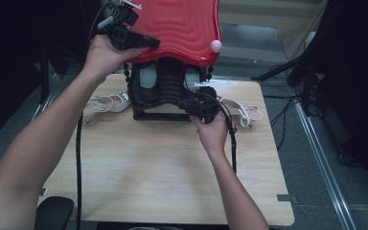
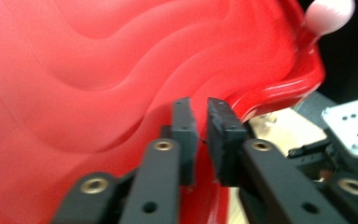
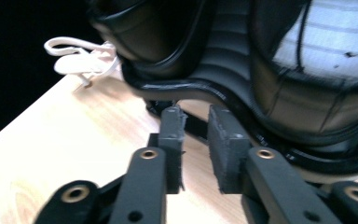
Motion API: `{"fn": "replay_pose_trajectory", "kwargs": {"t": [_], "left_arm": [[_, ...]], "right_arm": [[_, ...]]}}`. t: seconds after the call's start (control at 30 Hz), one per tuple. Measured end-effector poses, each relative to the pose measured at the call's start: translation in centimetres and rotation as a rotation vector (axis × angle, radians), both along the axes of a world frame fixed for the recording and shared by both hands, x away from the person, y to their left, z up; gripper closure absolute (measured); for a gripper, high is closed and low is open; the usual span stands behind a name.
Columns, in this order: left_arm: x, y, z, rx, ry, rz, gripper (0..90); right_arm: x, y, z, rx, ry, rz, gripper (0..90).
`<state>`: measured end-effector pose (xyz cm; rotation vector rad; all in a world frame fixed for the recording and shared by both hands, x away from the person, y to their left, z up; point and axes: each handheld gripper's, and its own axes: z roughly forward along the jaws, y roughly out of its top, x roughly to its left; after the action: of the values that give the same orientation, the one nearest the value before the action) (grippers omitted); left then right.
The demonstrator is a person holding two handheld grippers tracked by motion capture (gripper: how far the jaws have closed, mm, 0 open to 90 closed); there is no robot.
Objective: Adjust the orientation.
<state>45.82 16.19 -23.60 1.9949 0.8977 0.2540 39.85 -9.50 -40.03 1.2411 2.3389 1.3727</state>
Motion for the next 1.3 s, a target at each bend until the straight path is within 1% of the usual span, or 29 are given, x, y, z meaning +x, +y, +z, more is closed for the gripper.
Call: {"fn": "replay_pose_trajectory", "kwargs": {"t": [0.07,0.1,0.17,0.2,0.23,0.27,0.3,0.33,0.37,0.4,0.47,0.5,0.53,0.57,0.6,0.73,0.77,0.8,0.87,0.9,0.93,0.97,1.0,1.07,1.13,1.17,1.2,1.3], "left_arm": [[-0.6,-0.2,0.3,0.020,-0.004,-0.006,69.6],[-1.1,-0.3,0.4,0.022,-0.010,-0.015,69.6],[-1.8,-0.2,0.7,0.020,-0.015,-0.031,66.3],[-2.6,-0.1,0.9,0.011,-0.024,-0.041,64.6],[-2.6,-0.1,0.9,0.011,-0.024,-0.041,63.8],[-3.2,0.1,0.8,0.024,-0.025,-0.045,62.2],[-3.2,0.1,0.8,0.024,-0.025,-0.045,60.9],[-3.5,0.2,0.7,0.021,-0.022,-0.051,60.9],[-3.8,0.3,0.6,0.017,-0.015,-0.056,59.9],[-4.1,0.4,0.4,0.020,-0.017,-0.056,59.3],[-4.8,0.5,0.0,0.030,-0.026,-0.069,58.7],[-5.1,0.6,-0.1,0.030,-0.029,-0.074,58.6],[-5.4,0.7,-0.4,0.019,-0.030,-0.072,58.5],[-5.7,0.8,-0.6,0.012,-0.020,-0.078,58.5],[-5.9,0.9,-0.7,0.006,-0.018,-0.080,58.4],[-7.0,1.3,-2.0,0.009,-0.016,-0.085,57.8],[-7.2,1.4,-2.4,0.008,-0.017,-0.087,57.7],[-7.4,1.5,-2.7,0.002,-0.008,-0.091,57.5],[-7.9,1.6,-3.4,0.001,-0.005,-0.097,57.2],[-8.0,1.6,-3.8,0.000,-0.002,-0.100,57.1],[-8.2,1.6,-4.1,0.007,0.005,-0.099,56.9],[-8.3,1.6,-4.5,0.011,0.010,-0.096,57.4],[-8.4,1.6,-4.8,0.012,0.011,-0.096,57.4],[-8.6,1.7,-5.6,0.009,0.016,-0.103,57.4],[-8.7,1.7,-6.5,0.003,0.025,-0.102,57.2],[-8.7,1.7,-6.9,-0.001,0.029,-0.101,57.2],[-8.7,1.7,-7.4,0.003,0.035,-0.100,57.2],[-8.8,1.6,-8.6,0.008,0.052,-0.095,57.2]], "right_arm": [[-0.7,-0.3,-0.3,0.009,0.008,0.027,69.7],[-0.7,-0.3,-0.3,0.009,0.008,0.027,69.7],[-1.2,-0.4,-0.6,0.004,0.005,0.041,65.5],[-1.6,-0.6,-0.9,-0.001,0.010,0.053,62.1],[-1.6,-0.6,-0.9,-0.001,0.010,0.053,62.1],[-2.0,-0.7,-1.3,0.010,0.015,0.054,61.8],[-2.0,-0.7,-1.3,0.010,0.015,0.054,61.8],[-2.1,-0.8,-1.5,0.018,0.029,0.056,61.8],[-2.2,-0.8,-1.6,0.013,0.046,0.050,62.2],[-2.4,-0.7,-1.7,0.003,0.050,0.049,62.6],[-2.9,-0.7,-1.9,-0.011,0.032,0.050,63.4],[-3.1,-0.7,-2.0,-0.017,0.034,0.050,63.4],[-3.2,-0.7,-2.2,-0.018,0.031,0.051,64.3],[-3.4,-0.7,-2.3,-0.020,0.034,0.056,64.4],[-3.5,-0.8,-2.5,-0.018,0.036,0.056,64.6],[-3.9,-1.2,-3.3,0.003,0.064,0.068,65.8],[-4.1,-1.3,-3.5,0.007,0.063,0.065,66.9],[-4.2,-1.4,-3.7,0.012,0.071,0.069,67.2],[-4.5,-1.6,-4.2,0.009,0.070,0.062,67.9],[-4.8,-1.7,-4.4,0.000,0.054,0.052,67.9],[-5.0,-1.7,-4.6,-0.012,0.041,0.042,69.4],[-5.2,-1.7,-4.8,-0.015,0.047,0.036,70.5],[-5.2,-1.9,-5.0,-0.008,0.059,0.042,71.2],[-5.4,-2.1,-5.3,0.007,0.084,0.057,69.2],[-5.6,-2.3,-5.7,0.012,0.094,0.065,66.0],[-5.7,-2.4,-5.9,0.017,0.097,0.067,65.9],[-5.8,-2.6,-6.0,0.015,0.095,0.064,64.9],[-6.6,-3.0,-6.3,0.007,0.030,0.012,63.7]]}}
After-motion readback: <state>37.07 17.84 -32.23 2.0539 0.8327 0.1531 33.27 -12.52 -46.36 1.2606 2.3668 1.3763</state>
